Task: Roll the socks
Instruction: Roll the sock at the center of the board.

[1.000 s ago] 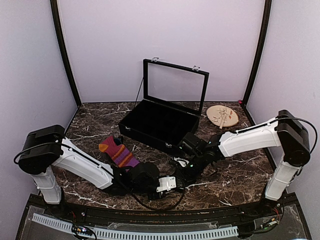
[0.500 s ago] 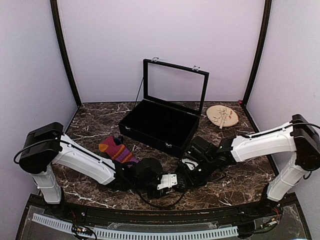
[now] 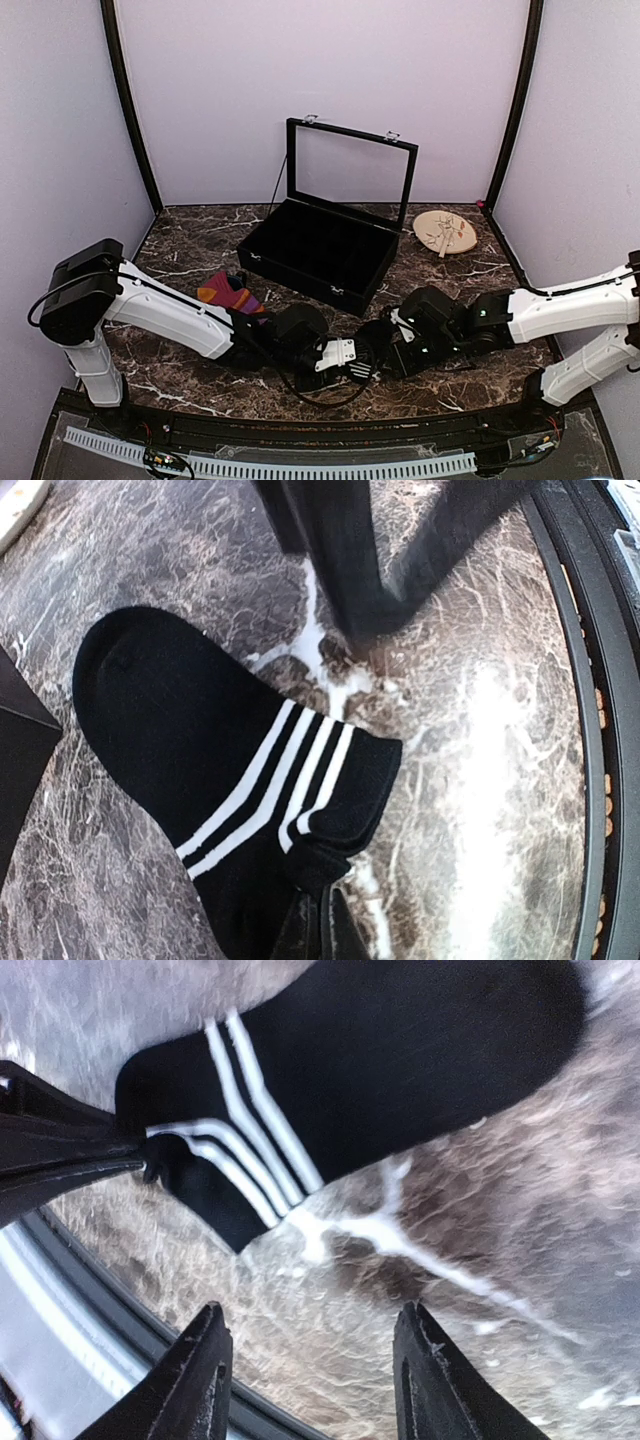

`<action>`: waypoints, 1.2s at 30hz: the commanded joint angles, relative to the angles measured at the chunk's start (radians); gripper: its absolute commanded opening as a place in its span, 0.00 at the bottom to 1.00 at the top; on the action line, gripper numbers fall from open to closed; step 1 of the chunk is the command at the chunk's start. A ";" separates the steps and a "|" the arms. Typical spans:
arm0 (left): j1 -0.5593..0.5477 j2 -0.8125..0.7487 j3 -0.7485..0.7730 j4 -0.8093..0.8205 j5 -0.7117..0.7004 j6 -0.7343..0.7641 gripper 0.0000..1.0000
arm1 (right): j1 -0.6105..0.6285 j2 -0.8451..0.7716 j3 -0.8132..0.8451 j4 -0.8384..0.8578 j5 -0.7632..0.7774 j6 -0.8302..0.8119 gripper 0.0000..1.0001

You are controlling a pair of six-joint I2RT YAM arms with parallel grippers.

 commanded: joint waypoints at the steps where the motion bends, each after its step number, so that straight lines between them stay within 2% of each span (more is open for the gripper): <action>1: 0.033 -0.013 0.035 -0.079 0.074 -0.018 0.00 | 0.054 -0.100 -0.053 0.075 0.269 0.007 0.51; 7: 0.076 0.008 0.090 -0.153 0.162 -0.021 0.00 | 0.174 -0.153 -0.067 0.077 0.567 -0.002 0.50; 12: 0.096 0.048 0.157 -0.234 0.226 -0.003 0.00 | 0.328 -0.111 -0.026 0.081 0.880 -0.038 0.46; 14: 0.104 0.065 0.189 -0.276 0.253 0.005 0.00 | 0.376 -0.077 -0.006 0.080 1.071 0.011 0.37; 16: 0.111 0.083 0.216 -0.314 0.276 0.013 0.00 | 0.390 -0.044 0.010 0.054 1.233 0.147 0.31; 17: 0.115 0.090 0.228 -0.331 0.286 0.017 0.00 | 0.389 -0.027 0.024 0.048 1.268 0.181 0.39; 18: 0.118 0.097 0.241 -0.347 0.296 0.019 0.00 | 0.388 -0.009 0.041 0.061 1.277 0.172 0.50; 20: 0.123 0.107 0.255 -0.370 0.314 0.023 0.00 | 0.390 0.015 0.054 0.162 1.246 0.043 0.80; 21: 0.125 0.110 0.261 -0.380 0.321 0.022 0.00 | 0.391 0.016 0.047 0.232 1.215 -0.042 0.90; 23: 0.130 0.115 0.271 -0.394 0.335 0.023 0.00 | 0.391 -0.009 0.010 0.345 1.162 -0.145 0.99; 26: 0.141 0.123 0.292 -0.421 0.371 0.022 0.00 | 0.391 -0.078 -0.049 0.385 1.162 -0.145 0.99; 27: 0.144 0.127 0.301 -0.435 0.380 0.023 0.00 | 0.393 -0.095 -0.058 0.374 1.123 -0.158 0.95; 28: 0.147 0.132 0.312 -0.447 0.390 0.024 0.00 | 0.394 -0.107 -0.063 0.352 1.105 -0.154 0.88; 32: 0.157 0.152 0.351 -0.489 0.425 0.026 0.00 | 0.422 -0.115 -0.051 0.183 1.103 -0.069 0.79; 36: 0.170 0.167 0.391 -0.527 0.455 0.024 0.00 | 0.496 -0.074 -0.016 0.022 1.106 0.025 0.77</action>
